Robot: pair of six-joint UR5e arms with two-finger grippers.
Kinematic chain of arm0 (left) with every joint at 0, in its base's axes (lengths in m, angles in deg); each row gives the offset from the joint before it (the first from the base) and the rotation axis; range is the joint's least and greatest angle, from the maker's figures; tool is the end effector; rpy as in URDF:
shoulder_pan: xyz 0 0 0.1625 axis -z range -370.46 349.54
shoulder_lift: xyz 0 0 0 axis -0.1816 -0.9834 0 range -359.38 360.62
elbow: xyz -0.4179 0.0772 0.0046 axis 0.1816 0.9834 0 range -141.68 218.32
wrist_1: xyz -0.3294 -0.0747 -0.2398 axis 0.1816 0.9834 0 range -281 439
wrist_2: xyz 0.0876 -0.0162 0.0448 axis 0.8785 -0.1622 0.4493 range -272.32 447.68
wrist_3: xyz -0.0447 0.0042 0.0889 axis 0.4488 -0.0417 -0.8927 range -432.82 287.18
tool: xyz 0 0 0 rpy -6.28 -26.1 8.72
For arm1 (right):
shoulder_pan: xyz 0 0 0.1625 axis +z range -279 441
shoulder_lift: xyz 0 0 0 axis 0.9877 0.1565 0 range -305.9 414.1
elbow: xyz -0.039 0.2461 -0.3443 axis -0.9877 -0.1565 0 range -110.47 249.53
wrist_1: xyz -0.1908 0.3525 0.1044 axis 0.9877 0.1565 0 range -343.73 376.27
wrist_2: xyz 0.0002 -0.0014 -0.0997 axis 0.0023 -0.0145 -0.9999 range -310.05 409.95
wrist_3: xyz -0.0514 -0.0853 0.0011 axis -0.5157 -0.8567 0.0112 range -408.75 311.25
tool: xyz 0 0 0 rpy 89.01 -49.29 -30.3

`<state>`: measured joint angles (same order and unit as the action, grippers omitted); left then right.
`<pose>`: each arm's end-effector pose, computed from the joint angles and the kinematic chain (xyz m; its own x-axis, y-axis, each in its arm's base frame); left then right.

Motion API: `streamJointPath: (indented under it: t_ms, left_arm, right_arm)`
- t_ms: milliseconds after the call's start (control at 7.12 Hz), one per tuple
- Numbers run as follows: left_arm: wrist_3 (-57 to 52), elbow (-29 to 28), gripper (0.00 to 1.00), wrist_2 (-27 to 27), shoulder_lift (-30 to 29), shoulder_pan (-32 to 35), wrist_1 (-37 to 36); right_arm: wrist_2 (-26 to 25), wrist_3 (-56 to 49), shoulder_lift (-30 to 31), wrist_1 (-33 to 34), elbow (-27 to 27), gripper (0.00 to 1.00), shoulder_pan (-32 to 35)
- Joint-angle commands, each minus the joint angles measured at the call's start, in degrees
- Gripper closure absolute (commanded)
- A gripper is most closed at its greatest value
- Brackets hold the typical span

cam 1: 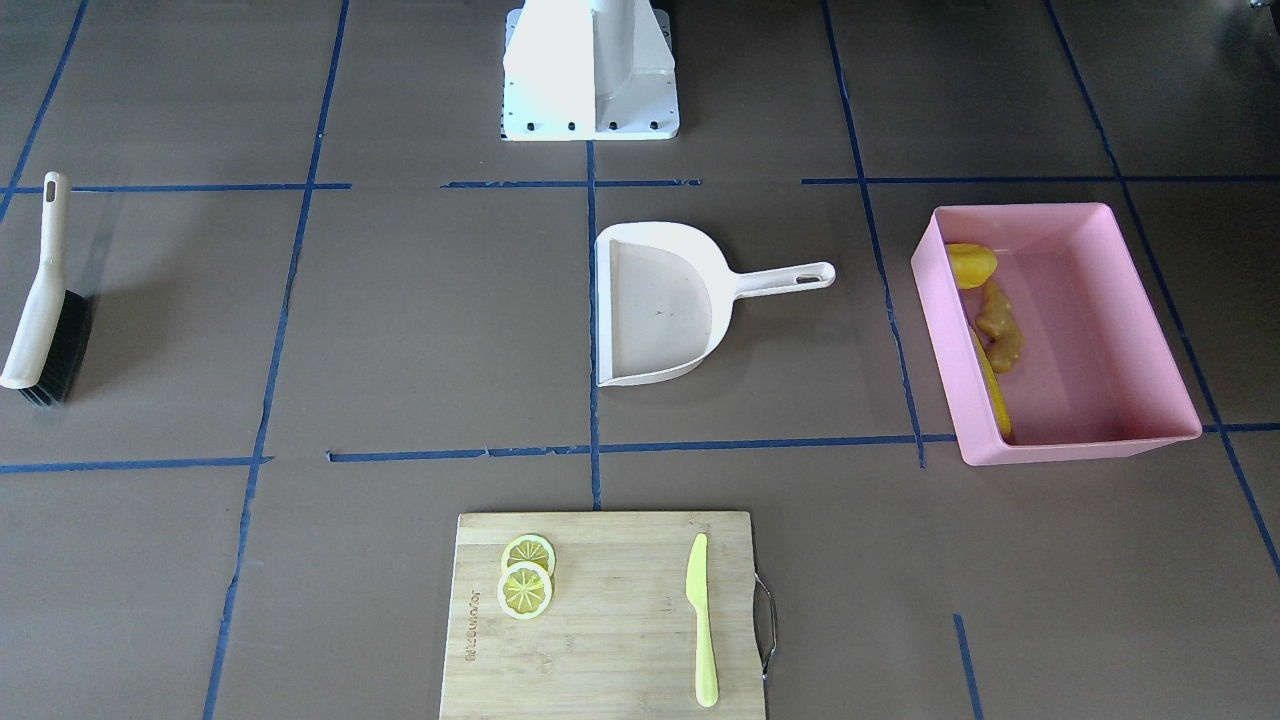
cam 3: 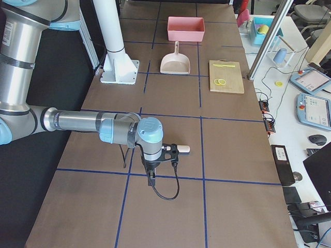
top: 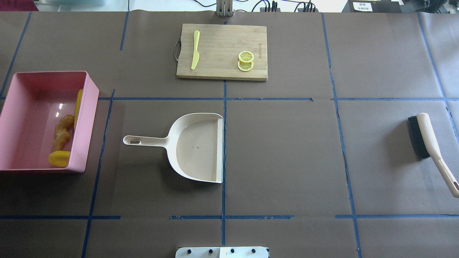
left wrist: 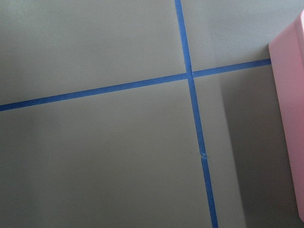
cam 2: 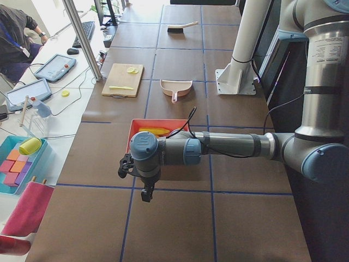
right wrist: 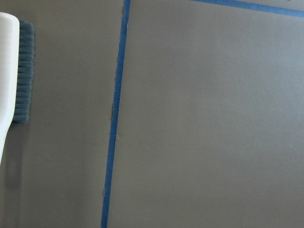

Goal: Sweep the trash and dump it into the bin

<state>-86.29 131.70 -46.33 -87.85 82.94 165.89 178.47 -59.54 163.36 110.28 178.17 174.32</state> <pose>-0.0923 -0.4741 0.6484 0.7112 0.1761 -0.6806 -0.1093 0.9841 0.1403 0.0911 -0.3404 0.6538 0.7753 -0.0924 0.6248 0.0889 0.9954 0.0369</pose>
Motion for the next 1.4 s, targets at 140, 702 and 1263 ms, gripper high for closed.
streamJointPath:
  t_ms: [140,702,1263]
  left_arm:
    - [-0.15,0.31,0.0,-0.37,-0.3,-0.06,0.12]
    - [-0.06,-0.04,0.0,-0.28,0.22,-0.15,0.03]
    - [-0.06,-0.57,0.0,-0.19,0.22,-0.15,0.03]
  right_arm:
    - [1.64,-0.64,-1.86,-0.14,-0.97,0.0,0.46]
    - [1.65,-0.38,-2.91,-0.32,-1.23,0.0,0.28]
    - [1.82,-0.2,-2.91,-0.32,-1.76,0.0,0.1]
